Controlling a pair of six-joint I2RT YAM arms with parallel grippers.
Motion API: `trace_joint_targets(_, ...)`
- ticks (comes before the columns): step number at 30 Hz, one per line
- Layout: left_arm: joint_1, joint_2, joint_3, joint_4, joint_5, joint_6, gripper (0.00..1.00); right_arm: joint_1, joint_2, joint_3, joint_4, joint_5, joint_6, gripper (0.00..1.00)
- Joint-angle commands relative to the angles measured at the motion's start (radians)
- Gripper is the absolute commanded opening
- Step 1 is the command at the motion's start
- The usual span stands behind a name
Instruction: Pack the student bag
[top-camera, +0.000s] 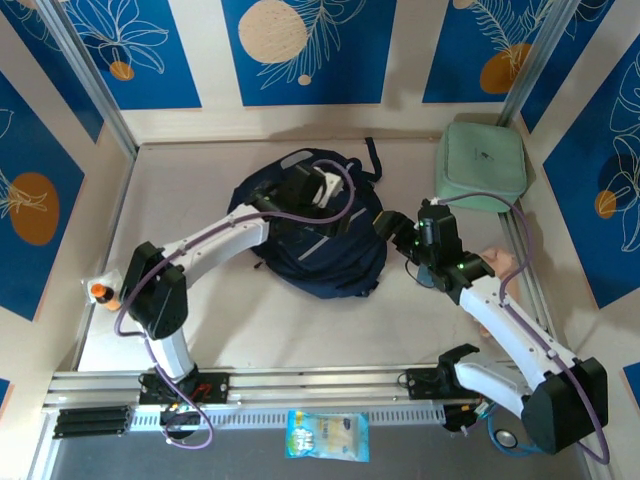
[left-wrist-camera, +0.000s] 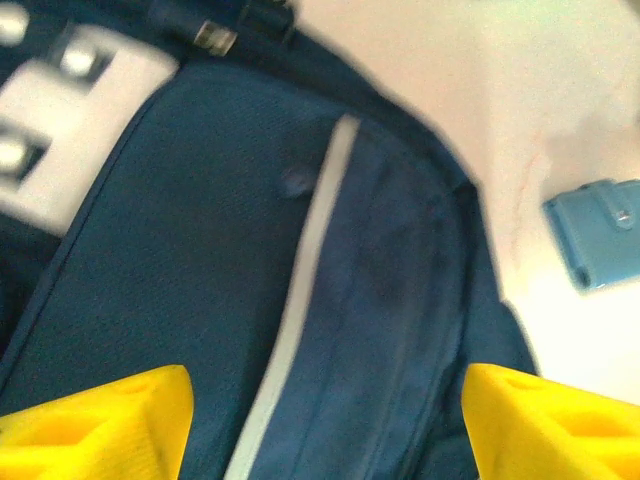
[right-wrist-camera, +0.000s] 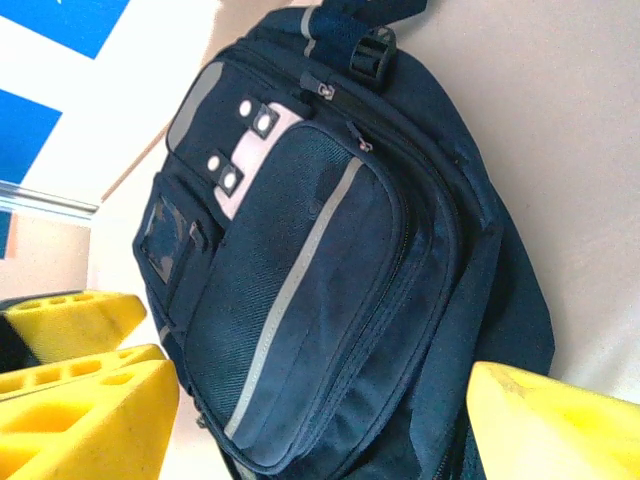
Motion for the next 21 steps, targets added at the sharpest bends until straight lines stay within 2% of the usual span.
trace_joint_targets(1,0.119,-0.112,-0.132,0.063,0.059,-0.142,0.72,0.007,0.025,0.018,-0.031,-0.043,-0.043,0.77)
trace_joint_targets(3,0.203,-0.159,-0.242,0.109,0.107,-0.235,0.72,0.014,0.04,0.016,-0.031,-0.049,-0.034,0.77)
trace_joint_targets(7,0.361,-0.253,-0.48,0.309,0.285,-0.403,0.73,0.038,0.066,0.02,-0.027,-0.049,-0.034,0.77)
trace_joint_targets(10,0.45,-0.305,-0.615,0.421,0.316,-0.511,0.76,0.063,0.079,0.025,-0.018,-0.039,-0.036,0.77)
trace_joint_targets(13,0.53,-0.302,-0.688,0.459,0.313,-0.59,0.76,0.076,0.098,0.033,-0.009,-0.036,-0.029,0.77)
trace_joint_targets(16,0.57,-0.26,-0.713,0.512,0.326,-0.615,0.73,0.082,0.116,0.038,-0.006,-0.04,-0.021,0.77)
trace_joint_targets(21,0.577,-0.173,-0.678,0.556,0.317,-0.628,0.62,0.088,0.134,0.043,-0.003,-0.047,-0.01,0.77)
